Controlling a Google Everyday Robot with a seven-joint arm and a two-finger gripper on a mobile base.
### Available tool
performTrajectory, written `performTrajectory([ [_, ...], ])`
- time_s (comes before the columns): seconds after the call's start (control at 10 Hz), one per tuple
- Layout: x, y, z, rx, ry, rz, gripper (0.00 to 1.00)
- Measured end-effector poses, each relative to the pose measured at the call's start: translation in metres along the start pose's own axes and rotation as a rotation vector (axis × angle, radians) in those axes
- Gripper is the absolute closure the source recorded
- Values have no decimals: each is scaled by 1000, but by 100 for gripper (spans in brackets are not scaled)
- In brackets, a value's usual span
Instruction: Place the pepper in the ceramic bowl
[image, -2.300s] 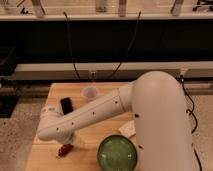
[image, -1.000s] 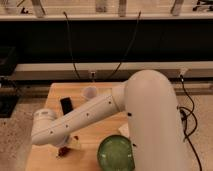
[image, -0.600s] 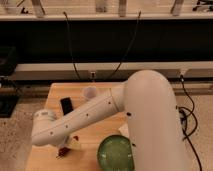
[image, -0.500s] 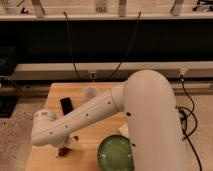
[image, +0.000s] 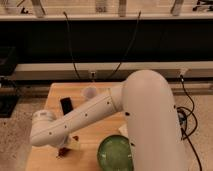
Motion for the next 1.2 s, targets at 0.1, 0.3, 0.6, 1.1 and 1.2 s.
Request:
performTrajectory([
  [0.1, 0, -1, -1, 1, 1, -5, 20],
  [0.3, 1, -3, -4, 1, 1, -12, 20],
  [0.6, 1, -4, -1, 2, -1, -15, 20],
  [1.1, 3, -4, 3, 8, -2, -21, 20],
  [1.2, 4, -5, 3, 9, -2, -23, 20],
])
